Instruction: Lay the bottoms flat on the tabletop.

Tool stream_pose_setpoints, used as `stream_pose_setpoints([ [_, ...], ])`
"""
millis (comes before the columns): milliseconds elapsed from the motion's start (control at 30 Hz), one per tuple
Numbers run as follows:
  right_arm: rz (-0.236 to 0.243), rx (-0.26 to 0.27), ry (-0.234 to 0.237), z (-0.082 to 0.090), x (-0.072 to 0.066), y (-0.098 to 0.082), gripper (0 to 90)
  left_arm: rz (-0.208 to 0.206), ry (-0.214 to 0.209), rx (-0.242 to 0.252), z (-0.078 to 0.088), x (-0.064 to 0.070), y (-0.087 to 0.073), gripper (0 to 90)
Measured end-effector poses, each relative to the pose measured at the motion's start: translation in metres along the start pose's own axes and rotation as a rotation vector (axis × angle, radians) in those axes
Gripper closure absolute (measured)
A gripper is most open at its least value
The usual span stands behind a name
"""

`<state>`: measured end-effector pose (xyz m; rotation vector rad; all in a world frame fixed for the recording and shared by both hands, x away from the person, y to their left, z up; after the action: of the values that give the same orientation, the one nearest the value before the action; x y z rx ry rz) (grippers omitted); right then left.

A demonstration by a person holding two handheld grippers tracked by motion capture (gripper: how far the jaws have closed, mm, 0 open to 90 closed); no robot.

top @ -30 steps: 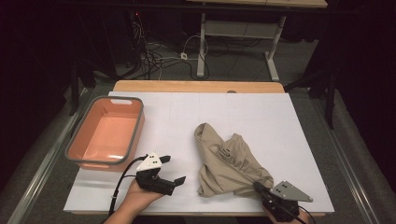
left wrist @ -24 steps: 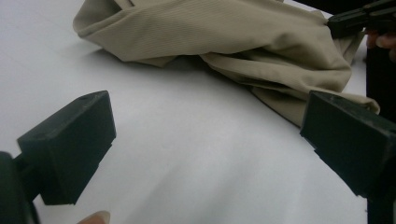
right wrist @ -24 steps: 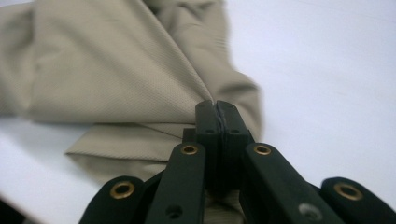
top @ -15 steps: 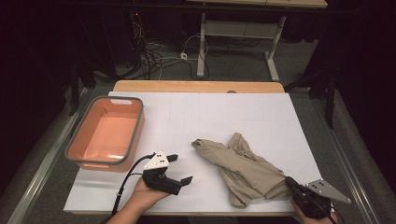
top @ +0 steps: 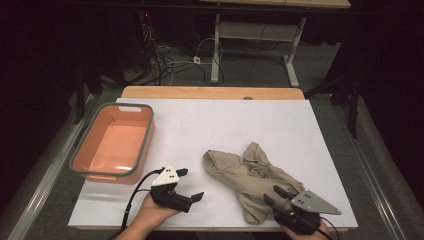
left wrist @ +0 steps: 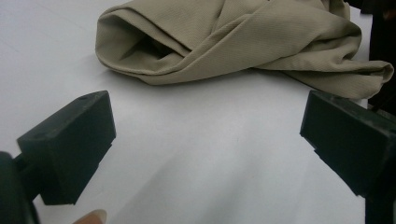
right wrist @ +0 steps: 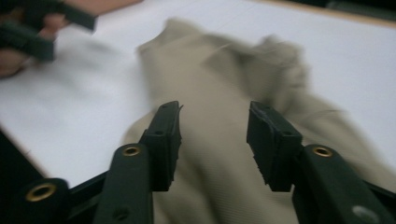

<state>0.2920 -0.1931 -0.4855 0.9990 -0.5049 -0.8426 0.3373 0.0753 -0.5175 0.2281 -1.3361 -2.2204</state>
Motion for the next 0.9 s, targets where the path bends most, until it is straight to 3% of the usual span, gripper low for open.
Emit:
stream_pose_setpoints([
  [100,0.035,-0.063,0.024,-0.017,-0.014,-0.009,53.1,-0.002,0.003,-0.002,0.002,0.000,-0.001,2.8],
  [200,0.053,-0.097,0.028,-0.025,-0.018,-0.015,54.7,0.001,0.008,0.001,0.005,-0.001,-0.002,2.8],
  [500,0.052,-0.132,0.032,-0.030,-0.014,-0.025,83.8,0.004,0.014,0.004,0.007,-0.002,-0.003,2.8],
  [567,0.059,-0.124,0.039,-0.029,-0.015,-0.024,85.4,0.007,0.013,0.005,0.006,-0.001,-0.002,2.9],
  [767,0.064,-0.116,0.041,-0.021,-0.019,-0.025,86.1,0.026,-0.011,0.038,-0.003,0.001,0.013,15.7],
  [900,0.066,-0.116,0.041,-0.016,-0.020,-0.028,86.1,-0.018,-0.021,0.021,-0.021,0.007,0.029,25.8],
])
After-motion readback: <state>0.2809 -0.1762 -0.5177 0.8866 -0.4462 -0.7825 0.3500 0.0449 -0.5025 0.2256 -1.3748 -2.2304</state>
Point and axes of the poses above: each handheld gripper's, and its own axes: z roughly backward along the jaws, y roughly out of its top, x roughly to its right, the point moved 8 cm from there along -z, roughly forward along the jaws, and after that the axes turned 2 degrees about -z, right-handed, at the moved point
